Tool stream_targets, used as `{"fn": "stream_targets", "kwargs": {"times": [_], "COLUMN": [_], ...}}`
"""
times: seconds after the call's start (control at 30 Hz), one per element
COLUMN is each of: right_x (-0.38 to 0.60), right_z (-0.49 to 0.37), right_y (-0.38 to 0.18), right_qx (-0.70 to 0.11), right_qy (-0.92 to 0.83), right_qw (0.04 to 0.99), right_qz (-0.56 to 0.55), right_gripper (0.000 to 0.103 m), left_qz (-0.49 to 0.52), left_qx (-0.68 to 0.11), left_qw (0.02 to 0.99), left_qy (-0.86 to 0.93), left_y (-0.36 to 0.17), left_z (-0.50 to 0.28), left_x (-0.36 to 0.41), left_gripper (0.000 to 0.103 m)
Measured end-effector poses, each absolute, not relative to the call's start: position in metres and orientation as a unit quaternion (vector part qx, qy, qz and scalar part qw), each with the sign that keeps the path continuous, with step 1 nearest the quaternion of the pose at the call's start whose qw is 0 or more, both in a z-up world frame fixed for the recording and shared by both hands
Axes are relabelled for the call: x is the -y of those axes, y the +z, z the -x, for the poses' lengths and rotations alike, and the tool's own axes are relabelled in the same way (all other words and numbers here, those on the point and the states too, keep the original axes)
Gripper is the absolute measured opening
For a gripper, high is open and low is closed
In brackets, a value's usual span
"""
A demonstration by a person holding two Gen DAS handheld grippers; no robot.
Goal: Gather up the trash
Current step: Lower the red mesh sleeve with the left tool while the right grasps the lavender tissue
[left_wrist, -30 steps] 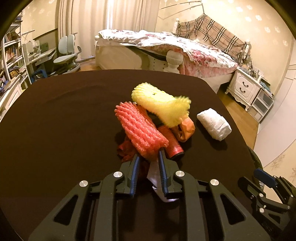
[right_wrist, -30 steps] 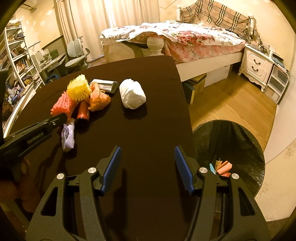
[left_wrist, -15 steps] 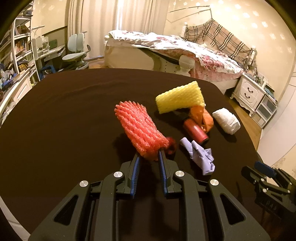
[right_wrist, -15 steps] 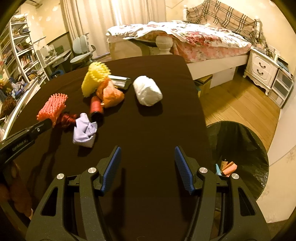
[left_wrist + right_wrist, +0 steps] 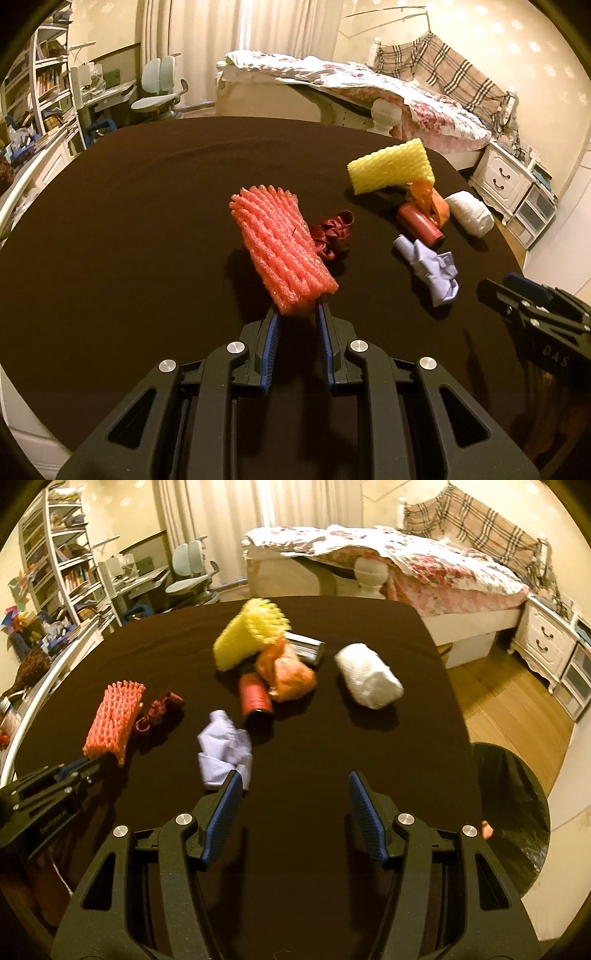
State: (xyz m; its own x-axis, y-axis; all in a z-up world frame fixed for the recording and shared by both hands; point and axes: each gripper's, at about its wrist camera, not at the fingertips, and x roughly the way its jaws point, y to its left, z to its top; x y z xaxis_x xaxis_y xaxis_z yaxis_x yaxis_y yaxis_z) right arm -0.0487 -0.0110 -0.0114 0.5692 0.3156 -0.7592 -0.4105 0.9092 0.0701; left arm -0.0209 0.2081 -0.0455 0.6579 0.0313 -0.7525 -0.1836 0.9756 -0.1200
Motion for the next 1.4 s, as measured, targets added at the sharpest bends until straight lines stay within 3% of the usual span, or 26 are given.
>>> {"fn": "stream_targets", "kwargs": {"times": [0.4, 0.5, 0.57, 0.67, 0.73, 0.8, 0.97, 1.1, 1.23, 1.4], "right_x": [-0.029, -0.036, -0.04, -0.044, -0.045, -0.045, -0.042, -0.038, -0.034, -0.028], "right_z": [0.047, 0.043, 0.04, 0.039, 0.039, 0.04, 0.044, 0.047, 0.047, 0.047], "right_y": [-0.013, -0.018, -0.022, -0.03, -0.033, -0.032, -0.032, -0.032, -0.031, -0.031], "right_qx": [-0.418, -0.422, -0.425, -0.431, -0.433, -0.429, -0.428, -0.428, -0.428, -0.428], "right_qy": [0.234, 0.232, 0.231, 0.23, 0.228, 0.227, 0.229, 0.228, 0.226, 0.223], "right_qw": [0.875, 0.873, 0.872, 0.868, 0.867, 0.869, 0.869, 0.87, 0.871, 0.872], "right_qz": [0.07, 0.077, 0.08, 0.088, 0.092, 0.096, 0.095, 0.092, 0.09, 0.085], "right_gripper": [0.058, 0.058, 0.058, 0.058, 0.052, 0.037, 0.035, 0.035, 0.035, 0.035], "left_qz": [0.115, 0.118, 0.117, 0.123, 0.127, 0.132, 0.146, 0.159, 0.146, 0.128], "left_qx": [-0.406, -0.414, -0.415, -0.413, -0.414, -0.413, -0.413, -0.418, -0.422, -0.412], "left_qw": [0.905, 0.901, 0.9, 0.9, 0.899, 0.899, 0.896, 0.89, 0.889, 0.896], "left_qy": [0.054, 0.056, 0.058, 0.061, 0.063, 0.066, 0.075, 0.093, 0.104, 0.101], "left_y": [-0.051, -0.055, -0.057, -0.057, -0.057, -0.057, -0.055, -0.056, -0.06, -0.059], "left_z": [0.028, 0.029, 0.031, 0.037, 0.039, 0.04, 0.035, 0.025, 0.019, 0.023], "left_x": [-0.224, -0.227, -0.228, -0.231, -0.233, -0.235, -0.239, -0.245, -0.245, -0.243], "left_gripper": [0.022, 0.028, 0.041, 0.051, 0.058, 0.064, 0.07, 0.07, 0.047, 0.035]}}
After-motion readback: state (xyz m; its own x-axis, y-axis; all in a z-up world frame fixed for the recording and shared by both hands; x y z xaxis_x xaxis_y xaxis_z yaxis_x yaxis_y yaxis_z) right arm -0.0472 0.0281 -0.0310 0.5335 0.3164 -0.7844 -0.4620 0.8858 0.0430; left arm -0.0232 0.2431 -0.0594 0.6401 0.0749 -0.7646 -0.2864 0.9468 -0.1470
